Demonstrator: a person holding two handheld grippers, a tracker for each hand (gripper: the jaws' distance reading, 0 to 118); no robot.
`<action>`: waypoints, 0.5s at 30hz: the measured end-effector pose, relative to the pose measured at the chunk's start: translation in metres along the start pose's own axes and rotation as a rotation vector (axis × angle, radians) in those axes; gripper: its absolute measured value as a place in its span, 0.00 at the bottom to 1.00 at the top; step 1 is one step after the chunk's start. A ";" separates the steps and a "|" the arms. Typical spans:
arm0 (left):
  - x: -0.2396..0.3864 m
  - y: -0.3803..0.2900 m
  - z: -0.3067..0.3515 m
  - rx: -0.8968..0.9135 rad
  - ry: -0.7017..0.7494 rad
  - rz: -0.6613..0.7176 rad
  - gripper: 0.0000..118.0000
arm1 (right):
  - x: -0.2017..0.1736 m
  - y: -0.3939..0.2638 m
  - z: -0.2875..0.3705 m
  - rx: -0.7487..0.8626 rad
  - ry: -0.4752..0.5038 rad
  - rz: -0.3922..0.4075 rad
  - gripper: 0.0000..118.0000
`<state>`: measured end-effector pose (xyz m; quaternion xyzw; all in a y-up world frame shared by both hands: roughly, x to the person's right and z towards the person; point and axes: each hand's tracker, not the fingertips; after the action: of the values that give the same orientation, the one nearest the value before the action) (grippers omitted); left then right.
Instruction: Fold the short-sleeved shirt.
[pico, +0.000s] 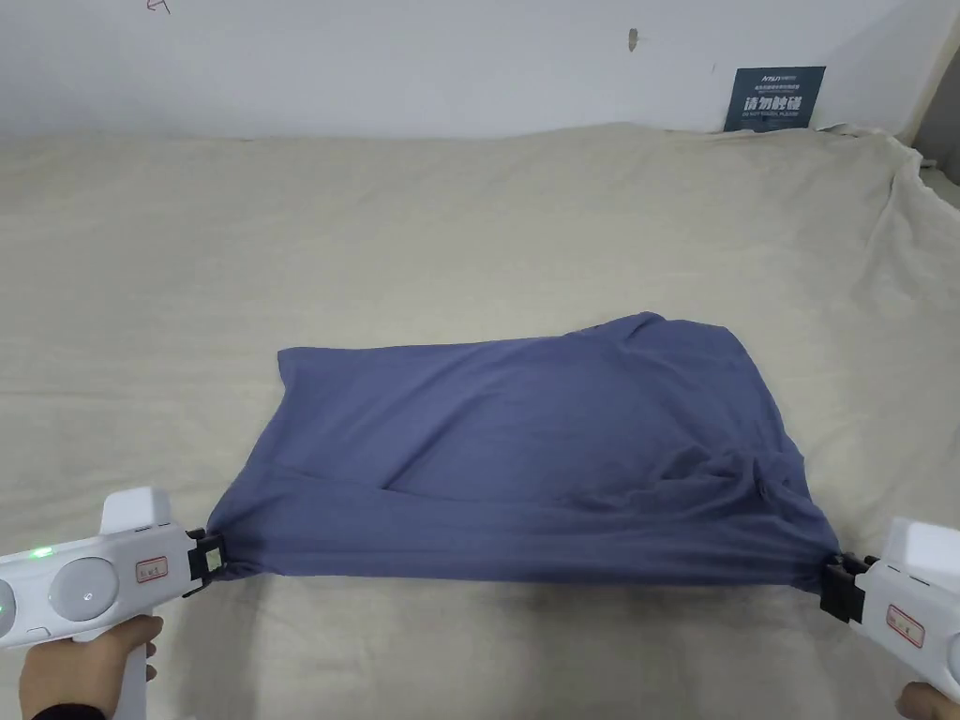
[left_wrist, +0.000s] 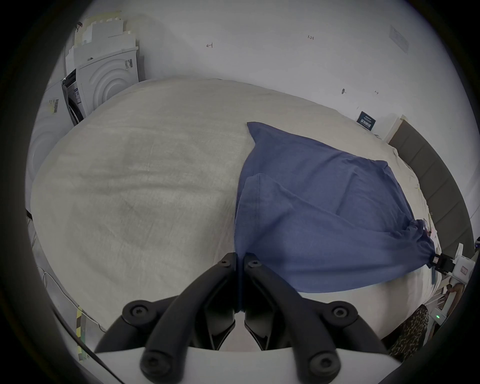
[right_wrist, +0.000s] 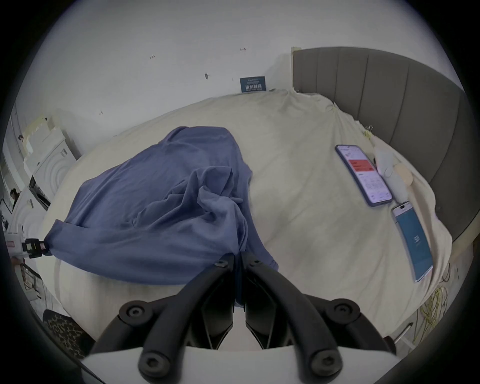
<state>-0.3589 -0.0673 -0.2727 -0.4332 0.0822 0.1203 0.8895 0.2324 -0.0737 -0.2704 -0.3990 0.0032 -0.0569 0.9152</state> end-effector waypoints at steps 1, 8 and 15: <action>0.001 -0.003 0.004 -0.001 0.000 -0.005 0.02 | 0.010 -0.002 0.000 0.005 0.000 0.002 0.03; -0.001 -0.041 0.030 -0.020 0.001 -0.057 0.02 | 0.022 -0.032 0.027 -0.010 -0.022 0.034 0.03; -0.005 -0.072 0.015 -0.071 0.029 -0.058 0.02 | 0.022 -0.065 0.008 -0.092 -0.048 0.011 0.03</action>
<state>-0.3425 -0.0992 -0.2083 -0.4686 0.0781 0.0908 0.8753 0.2485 -0.1141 -0.2165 -0.4419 -0.0142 -0.0421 0.8959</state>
